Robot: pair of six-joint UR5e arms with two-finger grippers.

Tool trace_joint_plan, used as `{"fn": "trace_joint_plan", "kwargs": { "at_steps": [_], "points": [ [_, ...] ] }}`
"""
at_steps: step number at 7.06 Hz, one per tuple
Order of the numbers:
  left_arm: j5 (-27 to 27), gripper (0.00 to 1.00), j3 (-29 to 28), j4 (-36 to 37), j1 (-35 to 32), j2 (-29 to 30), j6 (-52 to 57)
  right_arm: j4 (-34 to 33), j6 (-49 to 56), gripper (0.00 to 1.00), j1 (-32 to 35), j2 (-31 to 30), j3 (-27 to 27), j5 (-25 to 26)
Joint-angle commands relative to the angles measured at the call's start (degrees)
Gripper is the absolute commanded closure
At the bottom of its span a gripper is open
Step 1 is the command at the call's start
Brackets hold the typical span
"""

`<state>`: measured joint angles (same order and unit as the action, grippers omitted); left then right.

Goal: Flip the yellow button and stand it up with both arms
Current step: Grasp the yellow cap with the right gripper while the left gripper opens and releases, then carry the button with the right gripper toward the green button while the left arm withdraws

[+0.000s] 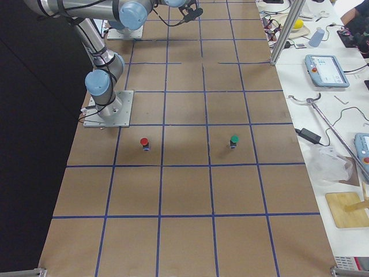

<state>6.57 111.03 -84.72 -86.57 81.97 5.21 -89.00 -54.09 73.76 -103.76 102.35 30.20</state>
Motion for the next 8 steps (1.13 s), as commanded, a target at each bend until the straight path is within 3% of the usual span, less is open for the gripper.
{"fn": "trace_joint_plan", "kwargs": {
  "at_steps": [1, 3, 5, 6, 7, 8],
  "points": [
    [11.0, 0.08, -0.3, 2.6, 3.3, 0.9, -0.6, -0.7, 12.3, 0.70, -3.9, 3.7, 0.0, 10.5],
    [32.0, 0.08, -4.0, 4.2, 6.1, 3.0, -1.5, 0.0, 35.2, 0.70, -4.0, 5.8, 0.3, 25.4],
    [53.4, 0.08, -12.4, 2.0, 4.6, 7.0, -1.6, -2.0, 61.2, 0.72, -4.8, 8.1, 2.7, 41.2],
    [64.9, 0.08, -15.0, 1.2, 2.5, 7.2, -1.5, -6.1, 68.8, 0.72, -8.5, 8.1, 4.9, 45.3],
    [77.1, 0.08, -16.2, 0.5, -0.2, 7.2, -1.4, -10.1, 79.3, 0.72, -14.8, 8.9, 7.7, 45.5],
    [82.8, 0.08, -15.4, 0.4, -0.4, 7.0, -0.7, -15.8, 89.2, 0.72, -21.0, 10.0, 10.3, 45.5]
  ]
}}
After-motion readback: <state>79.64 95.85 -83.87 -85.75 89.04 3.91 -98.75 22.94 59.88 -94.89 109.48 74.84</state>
